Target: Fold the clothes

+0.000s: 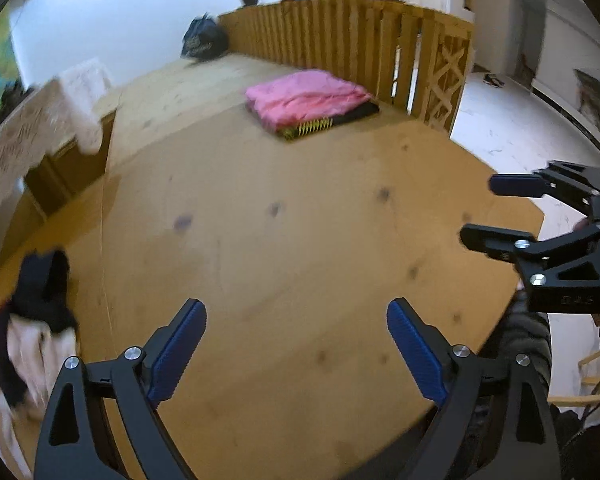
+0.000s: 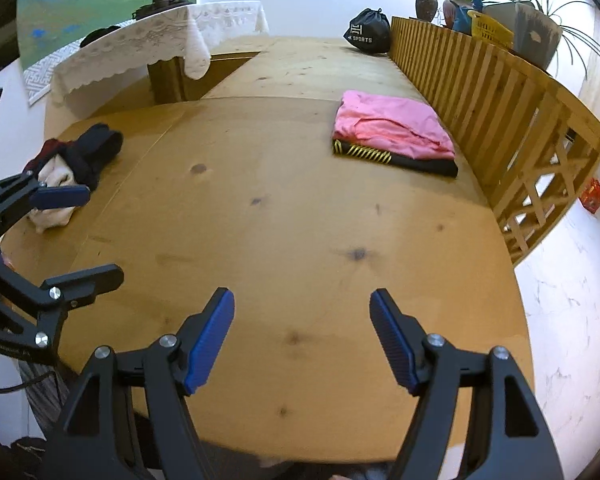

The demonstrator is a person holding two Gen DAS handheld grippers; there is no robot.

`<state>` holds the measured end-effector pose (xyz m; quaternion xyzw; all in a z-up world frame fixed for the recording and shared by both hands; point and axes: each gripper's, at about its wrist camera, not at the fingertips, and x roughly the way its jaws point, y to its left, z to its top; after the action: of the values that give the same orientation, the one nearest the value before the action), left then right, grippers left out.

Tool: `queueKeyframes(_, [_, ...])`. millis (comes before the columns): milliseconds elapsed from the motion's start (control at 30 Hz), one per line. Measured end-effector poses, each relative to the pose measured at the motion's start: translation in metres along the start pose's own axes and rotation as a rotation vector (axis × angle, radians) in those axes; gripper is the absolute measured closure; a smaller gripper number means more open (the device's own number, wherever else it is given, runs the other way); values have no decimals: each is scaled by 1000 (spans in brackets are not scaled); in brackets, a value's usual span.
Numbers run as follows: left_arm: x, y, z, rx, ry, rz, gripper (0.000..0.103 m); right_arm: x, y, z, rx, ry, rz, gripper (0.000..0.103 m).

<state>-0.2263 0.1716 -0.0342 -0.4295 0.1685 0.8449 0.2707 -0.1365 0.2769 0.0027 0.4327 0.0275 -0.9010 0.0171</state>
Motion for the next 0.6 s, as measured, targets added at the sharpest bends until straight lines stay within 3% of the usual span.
queueKeyframes(100, [-4, -1, -24, -20, 17, 18, 11, -6, 9, -21, 7, 1, -10, 33])
queueKeyframes(167, [-8, -4, -32, -5, 4, 52, 11, -8, 13, -32, 23, 9, -9, 33])
queueKeyframes(333, [-26, -4, -47, -76, -32, 59, 11, -15, 18, -45, 51, 8, 2, 33])
queueKeyframes(600, [-55, 4, -49, -180, -174, 136, 11, -29, 28, -45, 46, -27, 2, 33])
